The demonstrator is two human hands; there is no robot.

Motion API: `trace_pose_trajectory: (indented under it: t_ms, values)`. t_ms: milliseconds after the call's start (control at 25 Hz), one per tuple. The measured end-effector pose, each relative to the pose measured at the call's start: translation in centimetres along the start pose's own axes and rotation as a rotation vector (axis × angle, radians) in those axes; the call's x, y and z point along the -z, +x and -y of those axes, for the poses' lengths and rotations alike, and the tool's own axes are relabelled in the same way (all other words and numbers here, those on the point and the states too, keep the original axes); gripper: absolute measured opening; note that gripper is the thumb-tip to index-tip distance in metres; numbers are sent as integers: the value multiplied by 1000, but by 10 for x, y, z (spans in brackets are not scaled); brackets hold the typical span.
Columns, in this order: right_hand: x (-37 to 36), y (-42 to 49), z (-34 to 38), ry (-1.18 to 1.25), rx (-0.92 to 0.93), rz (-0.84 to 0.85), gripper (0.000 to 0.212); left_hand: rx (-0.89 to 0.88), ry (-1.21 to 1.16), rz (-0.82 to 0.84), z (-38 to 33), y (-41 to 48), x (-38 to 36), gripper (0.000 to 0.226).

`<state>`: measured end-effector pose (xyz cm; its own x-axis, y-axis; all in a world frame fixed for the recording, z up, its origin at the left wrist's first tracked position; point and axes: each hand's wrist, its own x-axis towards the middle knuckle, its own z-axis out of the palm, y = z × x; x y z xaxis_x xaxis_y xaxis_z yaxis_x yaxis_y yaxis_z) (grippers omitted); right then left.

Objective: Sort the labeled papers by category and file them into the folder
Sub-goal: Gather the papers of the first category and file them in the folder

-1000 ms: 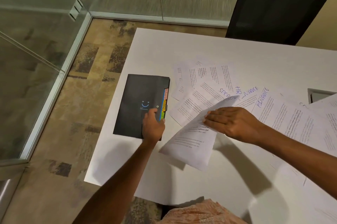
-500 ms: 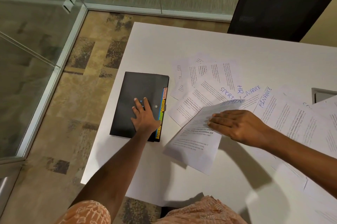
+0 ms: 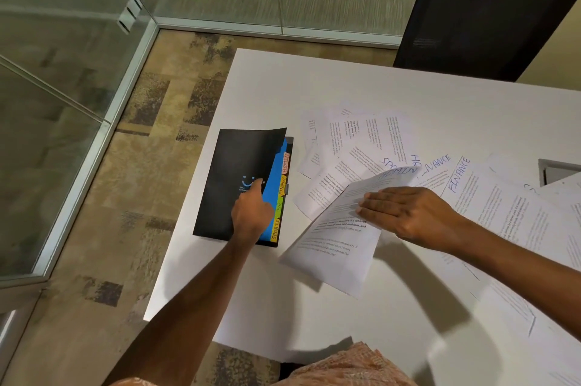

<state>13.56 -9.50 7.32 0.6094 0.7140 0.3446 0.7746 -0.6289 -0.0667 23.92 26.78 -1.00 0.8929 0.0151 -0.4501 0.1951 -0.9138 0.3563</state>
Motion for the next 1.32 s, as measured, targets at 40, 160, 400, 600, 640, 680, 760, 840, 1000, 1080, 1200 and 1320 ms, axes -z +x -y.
trace_pose_trajectory:
  t_ms: [40,160,400,600,640,680,760,840,1000,1080,1200,1320]
  values:
    - [2,5,-1,-5,11,-5,37,-3,-37,-14,2,-4,5,63]
    - [4,22,-6,-17,55,-16,39,0,-163,0,11,-11,17,57]
    - [17,76,-10,-46,211,-23,30,-72,-298,32,30,-30,39,36]
    - [34,118,-8,-69,268,-37,36,-144,-310,21,39,-45,65,42]
    - [37,124,-5,-75,279,-52,35,-156,-298,24,41,-49,71,44]
    - [40,130,-2,-77,291,-72,33,-163,-290,27,44,-51,75,46]
    - [45,141,6,-74,316,-112,30,-166,-304,41,53,-51,79,50]
    - [47,150,14,-70,333,-130,30,-153,-338,80,61,-52,84,53]
    - [40,154,23,-18,311,-104,32,-127,-472,165,73,-56,97,53]
    - [34,152,25,26,278,-100,27,-119,-494,185,75,-60,103,55]
    - [26,148,31,57,227,-85,34,-111,-507,220,76,-62,109,55]
    - [25,147,37,64,201,-91,46,-135,-508,281,78,-66,114,53]
